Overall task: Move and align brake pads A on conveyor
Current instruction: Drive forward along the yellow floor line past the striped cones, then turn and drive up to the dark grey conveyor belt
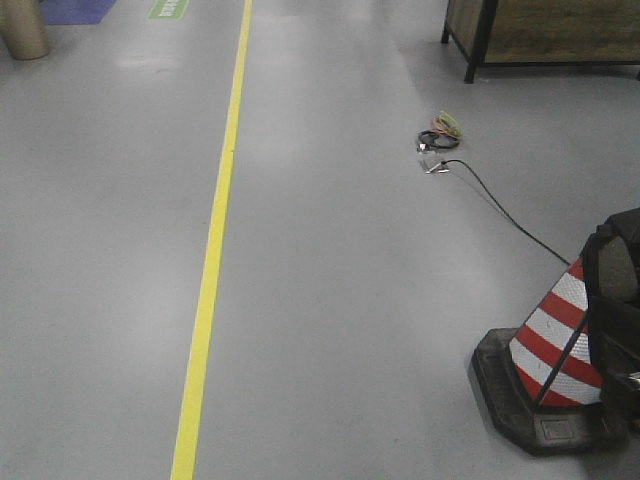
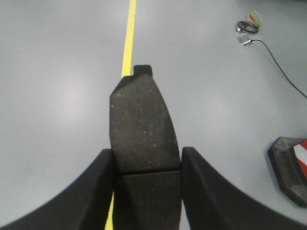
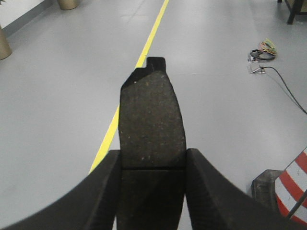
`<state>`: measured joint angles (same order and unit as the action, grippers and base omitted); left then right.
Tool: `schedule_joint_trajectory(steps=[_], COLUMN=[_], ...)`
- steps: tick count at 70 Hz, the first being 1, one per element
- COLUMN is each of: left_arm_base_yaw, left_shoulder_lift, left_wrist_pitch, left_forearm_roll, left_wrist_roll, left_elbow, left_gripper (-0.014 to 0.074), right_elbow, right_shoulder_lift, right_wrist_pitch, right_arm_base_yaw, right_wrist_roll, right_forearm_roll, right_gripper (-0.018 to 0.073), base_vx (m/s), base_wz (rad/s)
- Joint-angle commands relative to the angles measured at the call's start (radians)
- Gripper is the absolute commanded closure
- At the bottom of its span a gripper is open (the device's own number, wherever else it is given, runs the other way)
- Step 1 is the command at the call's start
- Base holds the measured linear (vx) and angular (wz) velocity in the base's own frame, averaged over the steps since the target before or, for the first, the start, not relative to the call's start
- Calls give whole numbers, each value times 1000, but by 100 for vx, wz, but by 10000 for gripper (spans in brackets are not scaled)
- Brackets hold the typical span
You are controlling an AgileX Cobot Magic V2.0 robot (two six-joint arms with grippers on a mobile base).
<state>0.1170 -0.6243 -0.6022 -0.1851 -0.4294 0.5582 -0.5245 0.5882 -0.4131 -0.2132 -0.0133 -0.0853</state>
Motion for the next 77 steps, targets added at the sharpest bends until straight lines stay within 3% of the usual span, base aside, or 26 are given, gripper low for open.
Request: schedule_joint_trajectory(steps=[1,37,77], left_arm_base_yaw=[6,6,6], left_shoulder_lift=[1,1,1], left_wrist_pitch=[86,86,86], left_forearm_roll=[-8,-8,-8], left_wrist_roll=[-1,-1,-1], left_elbow=[30,30,30], left_gripper=[422,422,422], right_elbow=[-31,-31,-31], right_shoulder_lift=[2,2,2], right_wrist_pitch=[91,91,91], right_arm_base_yaw=[4,4,4], right_wrist_roll=[-7,-7,-7], right_forearm_roll=[0,0,0], right_gripper=[565,565,565], base_vx=[35,28,21], base_wz=[-19,-30,-65])
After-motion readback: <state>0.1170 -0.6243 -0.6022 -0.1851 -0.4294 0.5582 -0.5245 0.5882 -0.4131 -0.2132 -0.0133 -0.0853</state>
